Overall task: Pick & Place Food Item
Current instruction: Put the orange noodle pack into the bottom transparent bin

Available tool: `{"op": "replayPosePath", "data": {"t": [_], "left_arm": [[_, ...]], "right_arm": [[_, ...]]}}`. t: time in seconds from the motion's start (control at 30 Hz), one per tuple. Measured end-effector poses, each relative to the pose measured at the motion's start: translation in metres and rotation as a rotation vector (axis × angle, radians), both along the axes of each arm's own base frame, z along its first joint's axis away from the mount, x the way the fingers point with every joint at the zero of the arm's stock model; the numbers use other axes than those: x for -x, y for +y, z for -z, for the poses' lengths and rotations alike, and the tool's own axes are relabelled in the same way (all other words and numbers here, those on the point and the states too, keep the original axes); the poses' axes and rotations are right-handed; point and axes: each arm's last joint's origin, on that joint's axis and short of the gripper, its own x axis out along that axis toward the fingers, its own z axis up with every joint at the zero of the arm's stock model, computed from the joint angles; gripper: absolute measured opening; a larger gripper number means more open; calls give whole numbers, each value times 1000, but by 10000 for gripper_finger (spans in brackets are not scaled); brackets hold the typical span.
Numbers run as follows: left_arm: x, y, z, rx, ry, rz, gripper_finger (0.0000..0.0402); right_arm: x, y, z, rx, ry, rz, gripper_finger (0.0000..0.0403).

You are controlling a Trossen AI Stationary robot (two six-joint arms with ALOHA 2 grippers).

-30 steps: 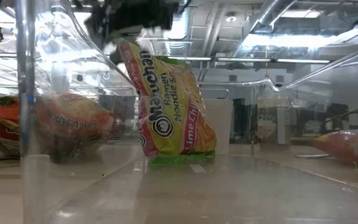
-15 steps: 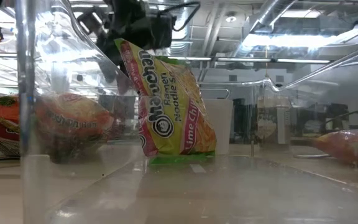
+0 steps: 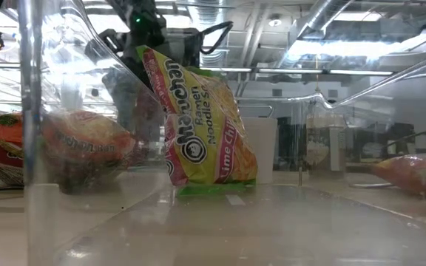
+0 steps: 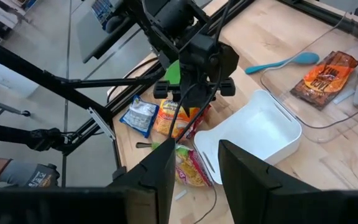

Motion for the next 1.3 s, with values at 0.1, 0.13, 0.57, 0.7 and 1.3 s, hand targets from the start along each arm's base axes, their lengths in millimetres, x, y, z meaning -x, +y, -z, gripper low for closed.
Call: {"op": "replayPosePath", "data": {"t": [0.1,0.13,0.57,0.7,1.3], "left_arm": [[3,-3,4,8,18,8,129],[3,-5,5,9,21,12,129],[5,-11,18,27,21,-37,129],[9,-12,23,33,51,-53,129],[9,-12,24,36,53,-75,129]], "right_arm": [[0,0,0,0,1,0,116],[0,0,0,0,2,0,116],[0,0,0,0,5,0,116],[1,0,1,0,13,0,116],[1,0,1,0,13,0,116]]}}
